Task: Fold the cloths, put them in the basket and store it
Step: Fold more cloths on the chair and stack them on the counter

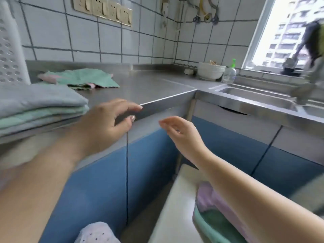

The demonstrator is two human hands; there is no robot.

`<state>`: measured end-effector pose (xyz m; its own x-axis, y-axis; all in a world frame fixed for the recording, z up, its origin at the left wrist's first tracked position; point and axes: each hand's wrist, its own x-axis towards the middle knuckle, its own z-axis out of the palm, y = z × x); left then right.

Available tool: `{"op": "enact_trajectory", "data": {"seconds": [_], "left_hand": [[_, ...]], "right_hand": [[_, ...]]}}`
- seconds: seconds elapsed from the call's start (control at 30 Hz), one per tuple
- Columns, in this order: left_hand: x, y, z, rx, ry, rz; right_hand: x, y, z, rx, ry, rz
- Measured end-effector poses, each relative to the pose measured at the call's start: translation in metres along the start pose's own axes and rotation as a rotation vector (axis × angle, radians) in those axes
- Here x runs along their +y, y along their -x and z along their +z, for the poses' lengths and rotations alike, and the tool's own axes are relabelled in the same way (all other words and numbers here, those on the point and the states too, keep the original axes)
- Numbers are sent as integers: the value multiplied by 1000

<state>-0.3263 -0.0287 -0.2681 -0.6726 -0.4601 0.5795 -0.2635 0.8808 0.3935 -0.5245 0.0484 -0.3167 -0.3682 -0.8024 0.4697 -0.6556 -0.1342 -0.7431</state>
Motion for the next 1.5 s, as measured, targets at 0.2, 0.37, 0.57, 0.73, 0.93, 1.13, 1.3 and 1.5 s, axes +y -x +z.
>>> {"op": "enact_trajectory", "data": {"seconds": [0.2, 0.37, 0.57, 0.73, 0.93, 1.13, 1.3, 1.5], "left_hand": [[26, 12, 150, -306, 441, -120], [24, 37, 256, -563, 521, -237], [29, 36, 335, -676, 499, -363], [47, 2, 371, -679, 452, -311], [55, -10, 382, -726, 253, -146], [51, 5, 385, -876, 206, -172], [53, 11, 387, -951, 141, -107], [60, 8, 364, -849, 294, 17]], "right_hand": [[95, 89, -92, 119, 162, 298], [160, 152, -125, 184, 328, 498], [206, 179, -126, -19, 569, 593], [218, 157, -113, -258, 577, 559], [223, 139, -107, -415, 703, 421], [240, 149, -109, -548, 798, 527], [246, 164, -110, -603, 860, 472], [226, 170, -120, -499, 838, 193]]}}
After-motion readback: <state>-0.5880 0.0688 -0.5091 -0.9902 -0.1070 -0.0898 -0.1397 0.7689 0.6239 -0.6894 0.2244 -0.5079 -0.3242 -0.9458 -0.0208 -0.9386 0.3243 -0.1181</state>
